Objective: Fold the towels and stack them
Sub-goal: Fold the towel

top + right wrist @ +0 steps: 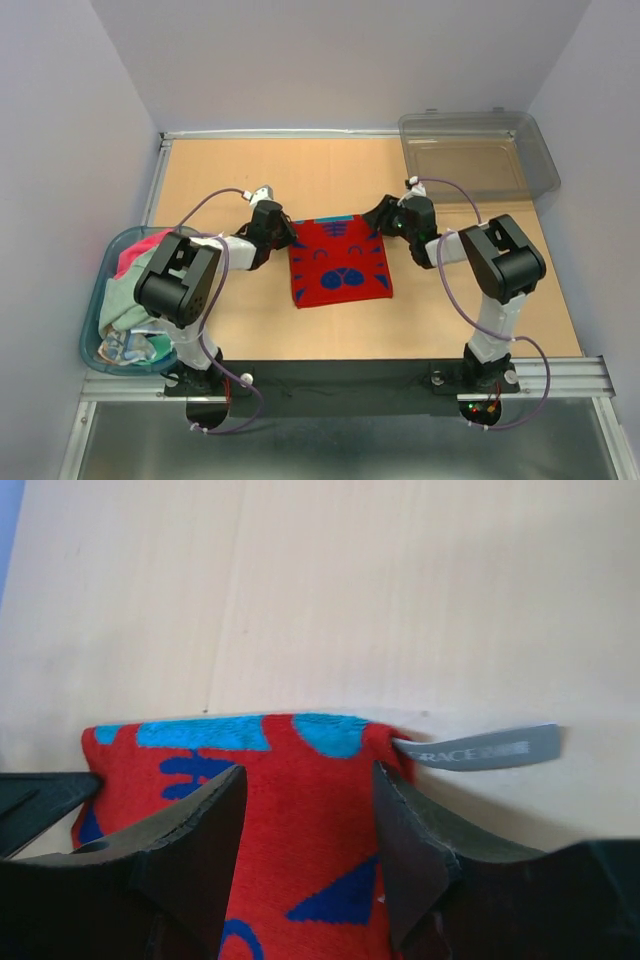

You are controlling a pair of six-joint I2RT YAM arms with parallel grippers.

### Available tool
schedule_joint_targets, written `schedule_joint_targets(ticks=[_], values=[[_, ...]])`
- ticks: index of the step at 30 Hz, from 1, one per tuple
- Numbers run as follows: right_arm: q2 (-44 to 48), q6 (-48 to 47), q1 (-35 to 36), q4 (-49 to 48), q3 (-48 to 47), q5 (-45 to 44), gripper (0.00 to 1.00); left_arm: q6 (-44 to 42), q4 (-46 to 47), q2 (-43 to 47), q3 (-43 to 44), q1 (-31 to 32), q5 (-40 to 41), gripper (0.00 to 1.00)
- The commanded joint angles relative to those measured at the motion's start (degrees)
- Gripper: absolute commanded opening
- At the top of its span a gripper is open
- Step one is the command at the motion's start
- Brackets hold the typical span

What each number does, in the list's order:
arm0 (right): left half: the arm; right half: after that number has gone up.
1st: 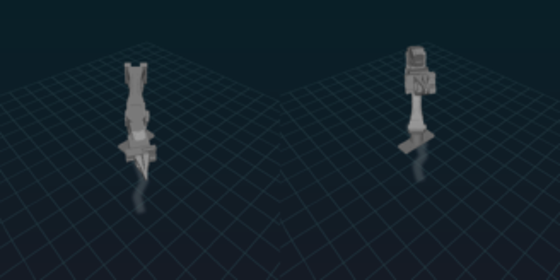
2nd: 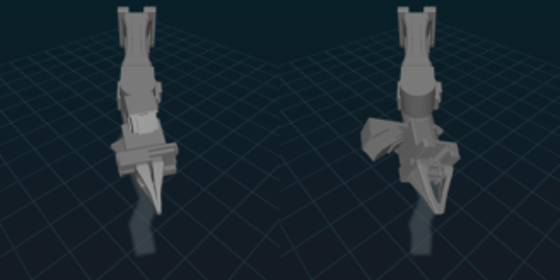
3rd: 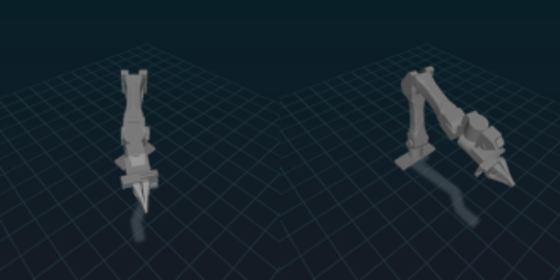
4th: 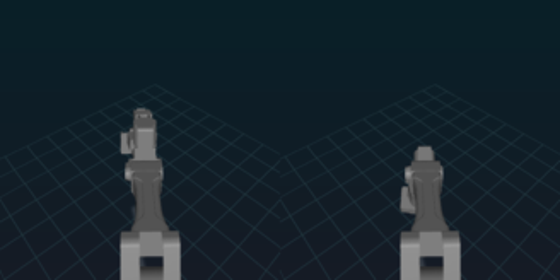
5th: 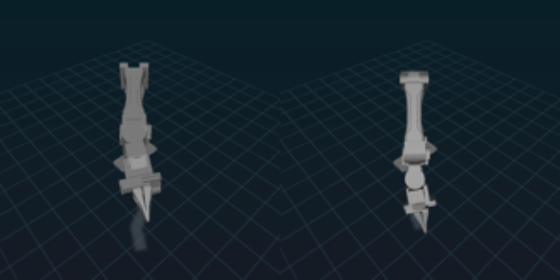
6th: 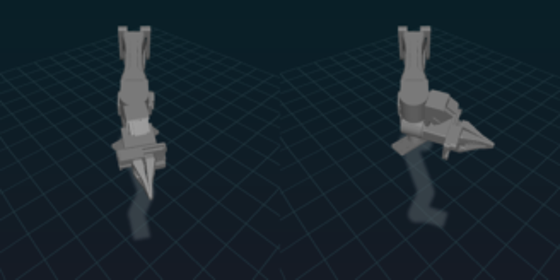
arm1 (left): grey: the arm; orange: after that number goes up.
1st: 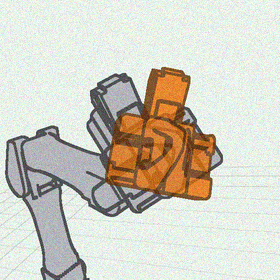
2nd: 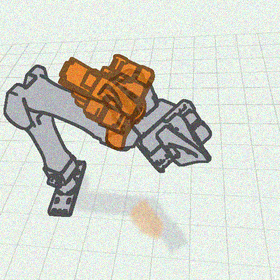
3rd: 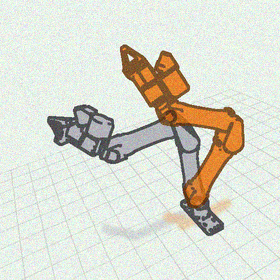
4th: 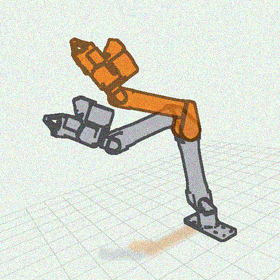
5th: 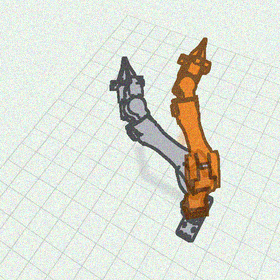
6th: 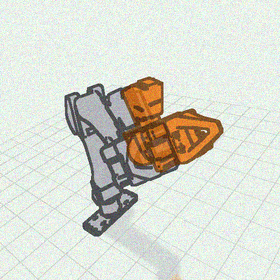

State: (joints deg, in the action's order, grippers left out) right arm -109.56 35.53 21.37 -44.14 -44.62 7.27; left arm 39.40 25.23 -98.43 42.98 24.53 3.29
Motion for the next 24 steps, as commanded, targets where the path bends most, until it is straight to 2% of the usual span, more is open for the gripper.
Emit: schedule_joint_targets(ticks=[1, 4, 7, 11, 12, 13, 14, 16, 20, 24], values=[[4.3, -5.0, -0.8, -1.0, 1.1, -3.5, 0.59, -2.6, -1.1, 2.9, -0.2, -0.3, 0.0, 0.28], [7.3, -11.2, -0.8, 4.7, -1.3, -1.5, 0.59, -4.3, -3.5, 5.4, 2.4, -0.2, 0.0, 0.34], [9.4, -20.6, -0.9, 18.2, -6.9, 2.0, 0.59, -8.2, -8.9, 9.5, 6.0, -0.2, 0.3, 0.47], [10.0, -32.3, -0.9, 28.9, -14.0, 4.8, 0.59, -12.2, -17.6, 14.1, 11.6, -0.2, 2.7, 0.59], [9.8, -37.1, -1.0, 32.8, -15.1, 5.6, 0.59, -14.9, -19.4, 14.7, 12.8, -0.3, 3.5, 0.69], [9.5, -39.2, -1.0, 37.1, -17.8, 6.5, 0.59, -16.3, -22.7, 16.1, 14.6, -0.2, 5.0, 0.71], [9.0, -43.0, -1.0, 39.4, -19.2, 7.8, 0.59, -19.0, -24.3, 16.8, 15.2, -0.2, 5.8, 0.8], [6.8, -46.0, -1.0, 43.3, -22.1, 8.9, 0.59, -21.9, -27.3, 18.4, 16.8, -0.3, 7.1, 0.87], [2.9, -50.1, -1.9, 50.7, -27.3, 12.3, 0.56, -28.1, -32.5, 21.8, 15.8, -0.3, 6.3, 0.88], [-1.0, -52.6, -2.7, 53.5, -31.7, 15.1, 0.55, -31.2, -31.5, 27.1, 9.8, -0.2, 6.1, 0.88]])
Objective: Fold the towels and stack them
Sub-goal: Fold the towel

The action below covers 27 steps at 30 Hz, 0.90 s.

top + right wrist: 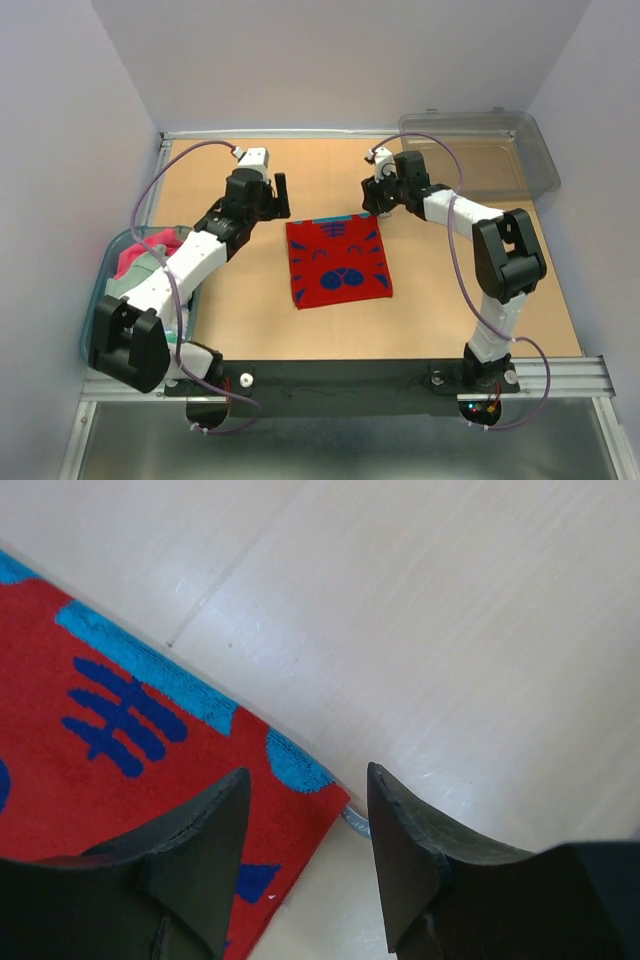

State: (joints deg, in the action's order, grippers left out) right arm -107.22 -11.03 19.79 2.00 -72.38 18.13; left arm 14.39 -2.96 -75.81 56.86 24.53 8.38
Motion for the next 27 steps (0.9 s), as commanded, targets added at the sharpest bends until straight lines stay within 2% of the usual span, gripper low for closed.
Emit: schedule_joint_targets(ticks=[1, 9, 18, 22, 27], values=[[-4.0, -6.2, -1.2, 7.6, -4.5, 4.4, 0.54, -6.8, -2.6, 5.0, -5.0, -0.3, 1.2, 0.88], [-9.0, -7.3, -1.8, 8.8, -7.0, 4.5, 0.51, -7.0, -1.6, 4.8, -8.2, -0.3, 1.6, 0.88], [-11.1, -8.2, -3.3, 9.6, -5.3, 5.9, 0.49, -6.8, -0.7, -0.3, -4.9, -0.5, -0.2, 0.88], [-11.7, -9.2, -3.9, 10.5, -5.5, 7.9, 0.42, -6.4, -0.9, -4.8, -1.5, -0.8, -2.0, 0.88], [-12.7, -10.7, -3.9, 12.0, -6.3, 8.9, 0.23, -7.5, 0.1, -12.4, 3.0, -2.1, -4.2, 0.86]])
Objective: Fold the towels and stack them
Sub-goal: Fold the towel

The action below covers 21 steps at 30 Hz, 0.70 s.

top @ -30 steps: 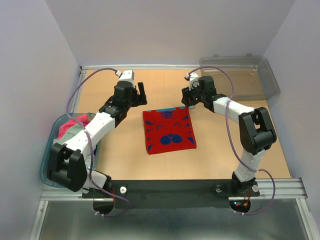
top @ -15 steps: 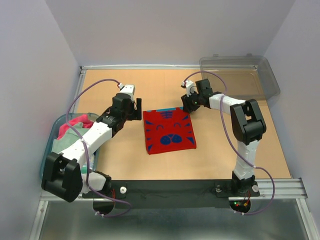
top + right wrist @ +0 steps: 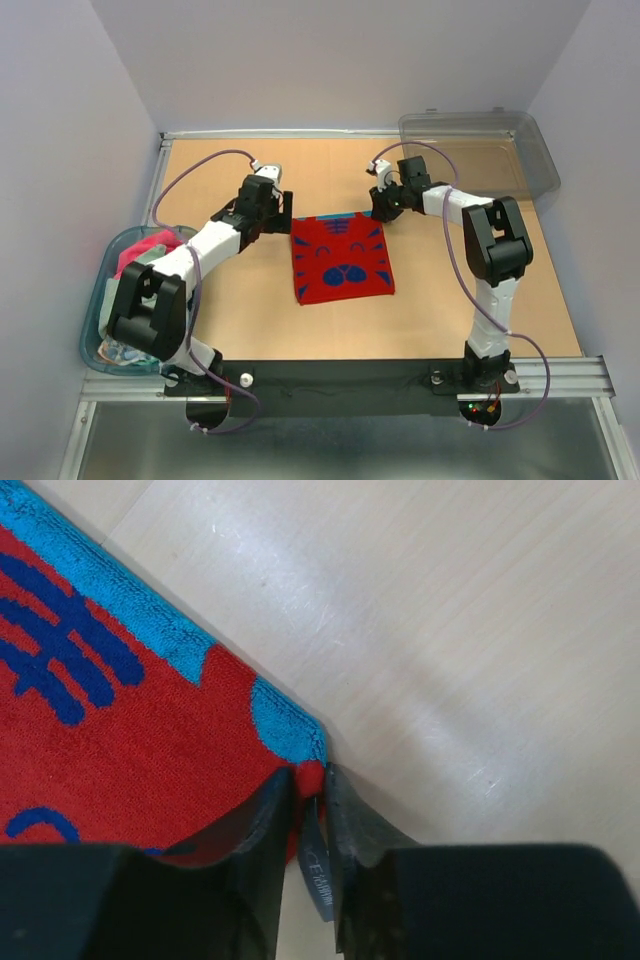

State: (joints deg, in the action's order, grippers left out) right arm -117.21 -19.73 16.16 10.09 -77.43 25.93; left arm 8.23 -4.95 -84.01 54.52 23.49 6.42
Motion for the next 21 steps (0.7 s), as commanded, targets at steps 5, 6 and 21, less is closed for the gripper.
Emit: schedule_joint_targets(ticks=[5, 6, 21], values=[[-2.9, -3.7, -0.3, 4.7, -1.1, 0.3, 0.04, -3.4, 0.8, -10.7, 10.5, -1.2, -5.2, 0.84], [-2.9, -4.1, -0.3, 4.9, -1.1, 0.0, 0.03, -4.4, 0.8, -12.9, 12.3, -1.3, -6.1, 0.83], [-3.2, -4.3, -0.3, 5.6, -1.1, 0.3, 0.01, -10.9, -6.5, -29.3, 25.7, -3.4, -12.5, 0.64]])
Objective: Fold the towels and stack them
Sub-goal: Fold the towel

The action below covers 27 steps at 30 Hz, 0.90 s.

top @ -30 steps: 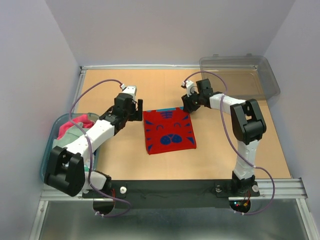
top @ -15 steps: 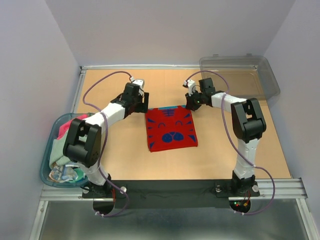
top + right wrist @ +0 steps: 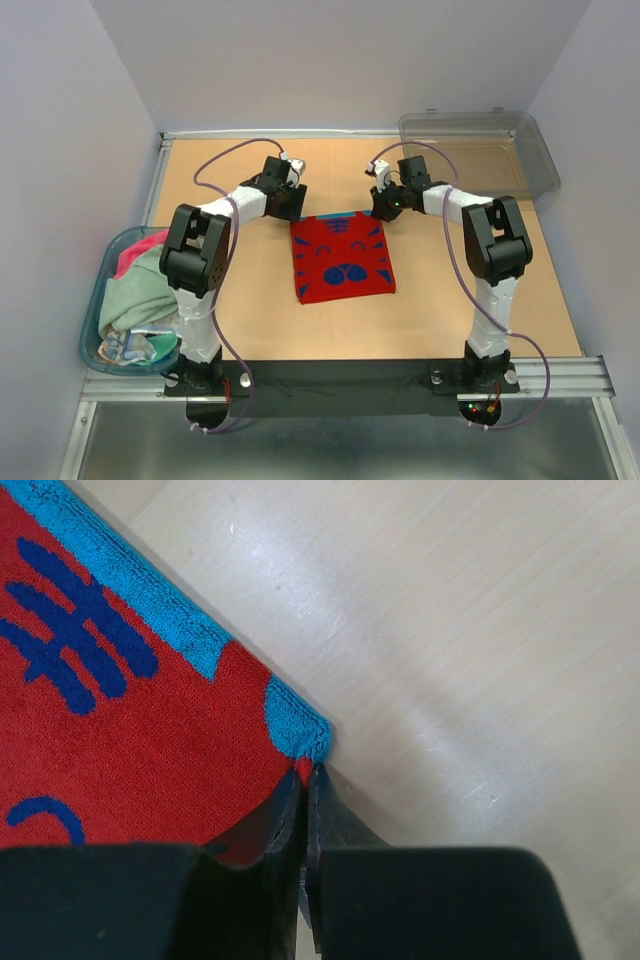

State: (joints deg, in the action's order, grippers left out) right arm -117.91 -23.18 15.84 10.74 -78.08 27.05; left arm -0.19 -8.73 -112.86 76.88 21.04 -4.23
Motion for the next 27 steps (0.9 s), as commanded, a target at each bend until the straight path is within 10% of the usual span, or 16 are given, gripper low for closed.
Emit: schedule_joint_targets(ticks=[1, 27], values=[[-2.4, -0.8, 0.1, 5.0, -0.4, -0.9, 0.01, -2.7, -3.0, -1.0, 3.6, -1.2, -2.6, 0.62], [-0.7, -0.2, 0.1, 5.0, -0.5, -2.6, 0.01, -0.3, -6.2, -4.5, -1.4, 3.0, -0.1, 0.34]])
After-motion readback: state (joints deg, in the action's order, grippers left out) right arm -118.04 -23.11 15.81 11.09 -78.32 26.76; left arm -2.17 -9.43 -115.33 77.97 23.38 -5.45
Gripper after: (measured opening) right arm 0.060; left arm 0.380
